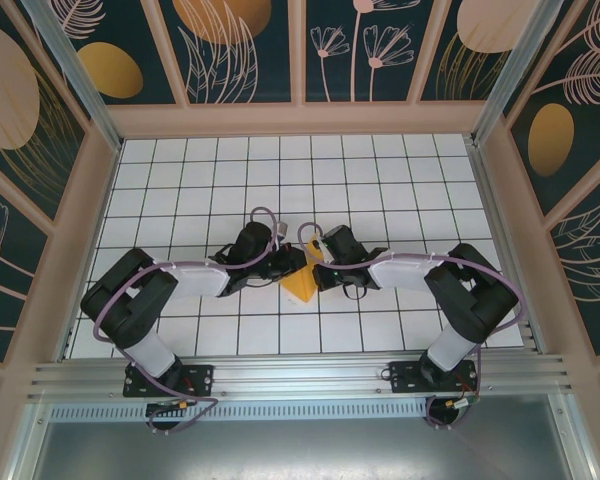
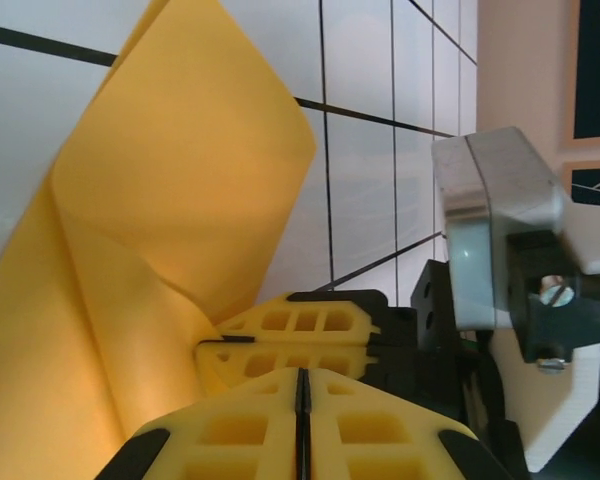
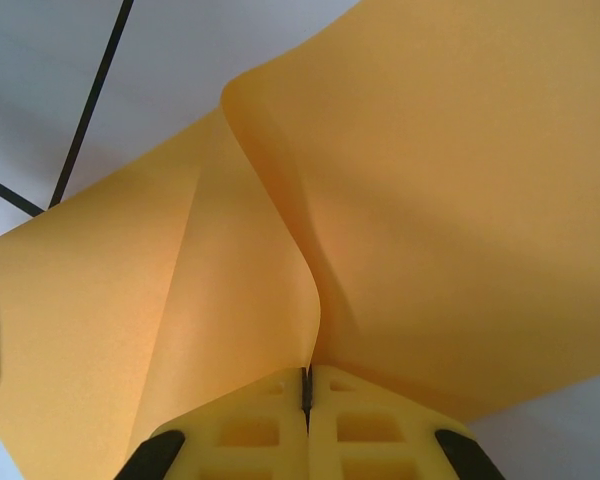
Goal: Fold a paper plane with a square sheet of paper (pick it up from the middle)
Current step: Fold the triangle a second time at the center of the table.
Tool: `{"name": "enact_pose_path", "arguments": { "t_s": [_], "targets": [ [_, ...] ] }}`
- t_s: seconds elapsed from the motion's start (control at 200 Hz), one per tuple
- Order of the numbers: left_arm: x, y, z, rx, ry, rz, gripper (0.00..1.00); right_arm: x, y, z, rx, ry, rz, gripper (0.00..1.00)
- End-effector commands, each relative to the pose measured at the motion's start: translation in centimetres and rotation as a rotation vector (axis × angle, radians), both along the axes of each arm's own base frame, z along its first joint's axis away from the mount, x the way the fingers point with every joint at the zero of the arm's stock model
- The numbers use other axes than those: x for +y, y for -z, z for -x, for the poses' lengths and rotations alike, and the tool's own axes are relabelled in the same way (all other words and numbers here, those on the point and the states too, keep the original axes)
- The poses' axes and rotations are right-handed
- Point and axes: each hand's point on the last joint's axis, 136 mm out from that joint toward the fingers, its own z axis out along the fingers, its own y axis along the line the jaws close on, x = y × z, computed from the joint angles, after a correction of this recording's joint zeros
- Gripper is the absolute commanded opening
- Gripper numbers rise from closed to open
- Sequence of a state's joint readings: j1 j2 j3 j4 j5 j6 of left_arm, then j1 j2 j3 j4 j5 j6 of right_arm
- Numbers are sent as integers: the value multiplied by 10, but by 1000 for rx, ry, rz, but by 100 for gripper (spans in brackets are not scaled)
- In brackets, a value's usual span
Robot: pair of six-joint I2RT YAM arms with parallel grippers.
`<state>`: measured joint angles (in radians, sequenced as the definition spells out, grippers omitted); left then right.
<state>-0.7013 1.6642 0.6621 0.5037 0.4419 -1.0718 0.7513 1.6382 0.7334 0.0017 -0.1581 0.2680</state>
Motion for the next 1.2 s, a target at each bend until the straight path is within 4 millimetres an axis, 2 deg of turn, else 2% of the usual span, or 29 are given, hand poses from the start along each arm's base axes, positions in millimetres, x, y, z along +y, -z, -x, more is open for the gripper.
{"name": "enact_pose_path", "arguments": {
  "t_s": [0.0, 0.055, 0.08, 0.355, 0.786, 0.891, 1.111, 1.156, 1.171, 1.196],
  "targets": [
    [-5, 5, -1, 21, 7, 27, 11, -14, 22, 6, 51, 18, 62, 7],
    [-3, 8, -2, 19, -1, 10, 11, -14, 21, 6, 48, 19, 61, 7],
    [-1, 21, -2, 40, -6, -14, 11, -14, 22, 6, 50, 19, 64, 7],
    [4, 47, -3, 63, -13, -89, 11, -15, 21, 6, 48, 19, 67, 7],
    [24, 86, 14, 107, -4, -200, 11, -15, 19, 4, 49, 26, 68, 7],
    [20, 79, 14, 101, 5, -166, 14, -15, 19, 4, 50, 25, 71, 7],
    [6, 30, 8, 37, 17, -45, 17, -15, 19, 4, 50, 31, 74, 7],
    [6, 29, 11, 49, 17, -32, 17, -16, 19, 4, 50, 32, 75, 7],
    [5, 19, 10, 31, 17, -12, 17, -16, 19, 3, 49, 33, 74, 7],
    [6, 16, 12, 31, 17, -2, 16, -16, 19, 3, 49, 33, 75, 7]
  ]
}}
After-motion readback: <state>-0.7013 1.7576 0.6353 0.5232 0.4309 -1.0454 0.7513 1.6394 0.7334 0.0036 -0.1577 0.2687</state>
